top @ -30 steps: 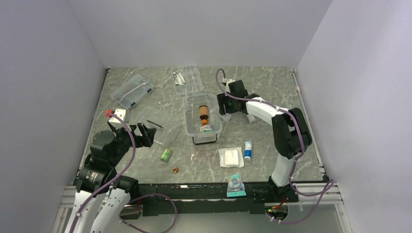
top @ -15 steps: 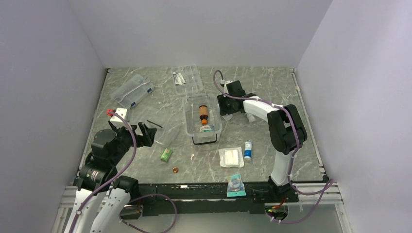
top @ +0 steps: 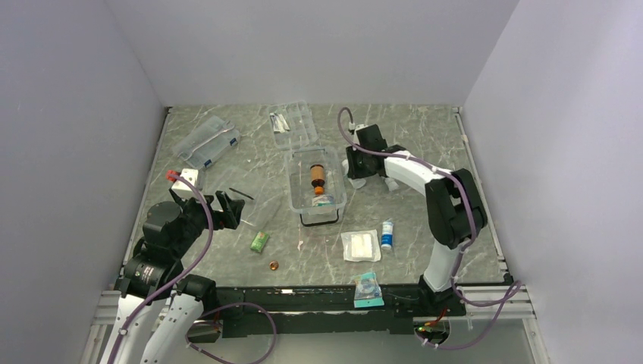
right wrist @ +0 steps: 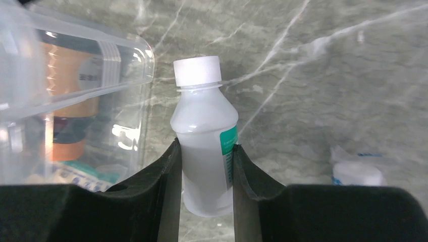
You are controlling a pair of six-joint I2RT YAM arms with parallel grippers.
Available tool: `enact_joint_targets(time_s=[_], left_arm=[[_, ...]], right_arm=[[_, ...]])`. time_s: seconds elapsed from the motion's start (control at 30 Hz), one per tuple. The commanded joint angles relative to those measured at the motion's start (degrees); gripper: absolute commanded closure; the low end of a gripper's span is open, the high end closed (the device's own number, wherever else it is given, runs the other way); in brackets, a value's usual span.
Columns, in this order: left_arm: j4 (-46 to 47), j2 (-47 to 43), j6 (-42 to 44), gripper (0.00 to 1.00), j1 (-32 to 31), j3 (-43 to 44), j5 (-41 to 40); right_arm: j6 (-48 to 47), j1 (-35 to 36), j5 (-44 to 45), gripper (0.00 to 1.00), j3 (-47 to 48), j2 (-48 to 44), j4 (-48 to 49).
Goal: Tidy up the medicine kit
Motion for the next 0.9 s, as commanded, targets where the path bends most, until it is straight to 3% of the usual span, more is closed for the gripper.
enact_joint_targets(time_s=[0.0,0.33,0.63,0.87], left_arm=[[1.35,0.27,0.21,0.01,0.06,1.34,0.71],[1.39,-0.23,0.26,0.01,0.04,1.34,0.78],[1.24,-1.19,0.16,0.01,0.04,1.35,0.28],[1.01,-1.60,-0.01,0.01,0.04,1.39,-0.26]], right_arm=[[2.27,-0.20,4.58,0.85,1.10,-9.83,-0.16],[4.15,3.70,6.96,0.87,3.58,-21.92,-1.81],[8.31,13.09,9.63,0.82,6.08,-22.81,-0.22],[15.27,16.33,9.71,0.83,4.31,-20.44,5.20]])
